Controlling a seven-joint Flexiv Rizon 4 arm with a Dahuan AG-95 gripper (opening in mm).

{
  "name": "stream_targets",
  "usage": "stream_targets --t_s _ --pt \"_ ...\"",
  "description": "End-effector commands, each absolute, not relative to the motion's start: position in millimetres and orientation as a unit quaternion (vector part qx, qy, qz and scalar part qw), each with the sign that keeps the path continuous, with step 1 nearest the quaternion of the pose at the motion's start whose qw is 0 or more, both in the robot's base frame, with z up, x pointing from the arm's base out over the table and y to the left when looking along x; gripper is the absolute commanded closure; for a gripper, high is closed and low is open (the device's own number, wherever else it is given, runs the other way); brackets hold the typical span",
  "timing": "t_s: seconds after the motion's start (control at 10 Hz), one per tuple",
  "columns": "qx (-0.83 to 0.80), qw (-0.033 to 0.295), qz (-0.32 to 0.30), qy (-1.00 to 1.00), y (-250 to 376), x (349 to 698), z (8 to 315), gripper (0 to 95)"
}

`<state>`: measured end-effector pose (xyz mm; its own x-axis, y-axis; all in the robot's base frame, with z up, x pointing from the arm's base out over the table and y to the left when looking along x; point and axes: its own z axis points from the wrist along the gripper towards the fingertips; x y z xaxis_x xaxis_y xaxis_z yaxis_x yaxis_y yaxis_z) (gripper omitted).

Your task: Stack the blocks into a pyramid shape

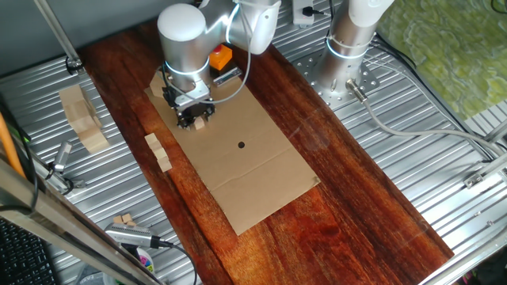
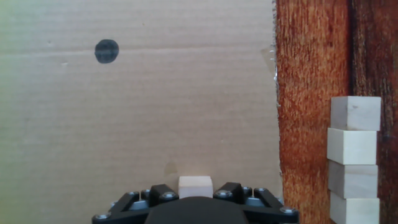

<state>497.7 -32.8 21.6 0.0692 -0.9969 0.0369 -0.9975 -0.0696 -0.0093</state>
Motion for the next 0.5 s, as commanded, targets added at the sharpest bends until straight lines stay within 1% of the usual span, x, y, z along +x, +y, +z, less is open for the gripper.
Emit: stream_targets --t_s 0.1,0.5 --pt "0.731 0.011 0.014 -0.682 -33 497 25 38.0" --pt "0.726 0.026 0.023 -0.686 -29 500 44 38.0"
